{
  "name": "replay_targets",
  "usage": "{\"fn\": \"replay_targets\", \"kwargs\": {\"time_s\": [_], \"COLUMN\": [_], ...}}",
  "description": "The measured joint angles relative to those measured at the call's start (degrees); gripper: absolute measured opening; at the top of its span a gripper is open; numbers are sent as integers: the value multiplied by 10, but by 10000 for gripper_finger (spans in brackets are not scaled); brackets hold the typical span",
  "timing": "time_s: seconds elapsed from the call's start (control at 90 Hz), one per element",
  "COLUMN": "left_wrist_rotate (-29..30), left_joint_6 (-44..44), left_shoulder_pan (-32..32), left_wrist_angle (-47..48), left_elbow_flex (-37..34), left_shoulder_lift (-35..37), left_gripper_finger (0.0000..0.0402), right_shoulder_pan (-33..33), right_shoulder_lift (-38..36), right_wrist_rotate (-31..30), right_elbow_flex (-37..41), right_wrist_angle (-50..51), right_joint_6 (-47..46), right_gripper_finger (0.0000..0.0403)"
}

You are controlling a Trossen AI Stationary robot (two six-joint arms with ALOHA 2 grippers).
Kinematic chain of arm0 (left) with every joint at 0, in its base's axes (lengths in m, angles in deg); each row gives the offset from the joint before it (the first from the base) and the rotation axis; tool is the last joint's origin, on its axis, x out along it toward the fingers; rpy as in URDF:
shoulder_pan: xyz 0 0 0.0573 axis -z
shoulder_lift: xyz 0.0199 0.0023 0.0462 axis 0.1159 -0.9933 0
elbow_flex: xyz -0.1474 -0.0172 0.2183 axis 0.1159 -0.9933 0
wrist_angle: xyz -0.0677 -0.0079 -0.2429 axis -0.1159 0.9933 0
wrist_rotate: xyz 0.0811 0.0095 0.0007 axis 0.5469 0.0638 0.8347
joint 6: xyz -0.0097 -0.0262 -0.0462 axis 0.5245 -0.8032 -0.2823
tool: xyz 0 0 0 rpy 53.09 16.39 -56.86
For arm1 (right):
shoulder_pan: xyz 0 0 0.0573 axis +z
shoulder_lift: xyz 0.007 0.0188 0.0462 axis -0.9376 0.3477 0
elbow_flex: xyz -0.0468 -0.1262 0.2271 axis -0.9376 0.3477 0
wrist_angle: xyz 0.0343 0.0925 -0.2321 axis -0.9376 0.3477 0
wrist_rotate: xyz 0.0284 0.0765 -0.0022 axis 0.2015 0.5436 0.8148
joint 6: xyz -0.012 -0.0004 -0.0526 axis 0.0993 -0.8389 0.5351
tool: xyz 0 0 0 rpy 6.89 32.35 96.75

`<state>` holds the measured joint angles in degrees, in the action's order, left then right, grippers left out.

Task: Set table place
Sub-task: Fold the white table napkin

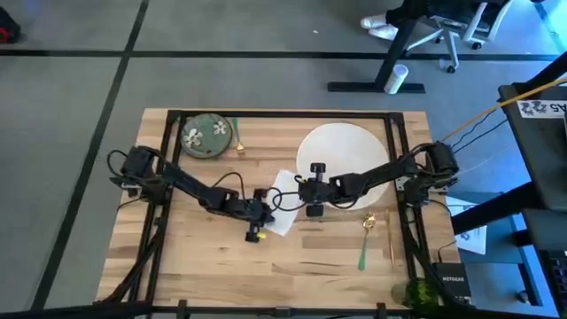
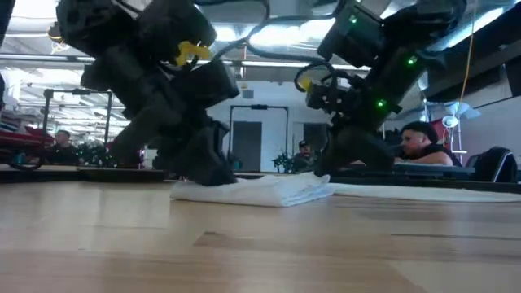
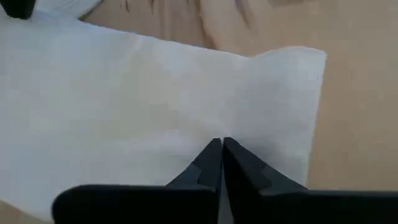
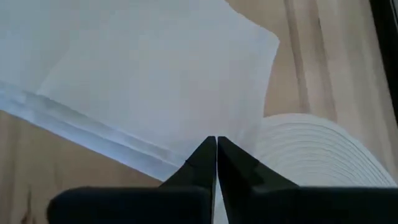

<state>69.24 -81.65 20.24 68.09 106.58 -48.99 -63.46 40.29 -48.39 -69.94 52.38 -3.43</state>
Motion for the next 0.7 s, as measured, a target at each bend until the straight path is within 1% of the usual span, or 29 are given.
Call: {"fn": "replay_targets", "kwargs": {"time_s": [0.178, 0.367, 0.422, 0.567, 0.7], "left_wrist_rotate": [5, 0, 10, 59, 69], "left_joint_6": [-34, -67, -69, -44, 1], "left_shoulder_pan": [32, 93, 110, 132, 121], "left_wrist_angle": [-7, -14, -11, 13, 2], "left_elbow_flex": [1, 3, 8, 26, 50], "left_shoulder_lift": [-13, -15, -15, 2, 39], "left_gripper_finger": [0, 0, 0, 0, 0], "right_shoulder_pan": [2, 2, 2, 2, 2], "right_shoulder_lift": [0, 0, 0, 0, 0], "right_wrist_rotate": [5, 5, 5, 9, 10], "right_elbow_flex": [0, 0, 0, 0, 0], "right_wrist_angle": [3, 2, 1, -6, -12], "right_joint_6": [2, 5, 8, 13, 13], "right_gripper_finger": [0, 0, 0, 0, 0]}}
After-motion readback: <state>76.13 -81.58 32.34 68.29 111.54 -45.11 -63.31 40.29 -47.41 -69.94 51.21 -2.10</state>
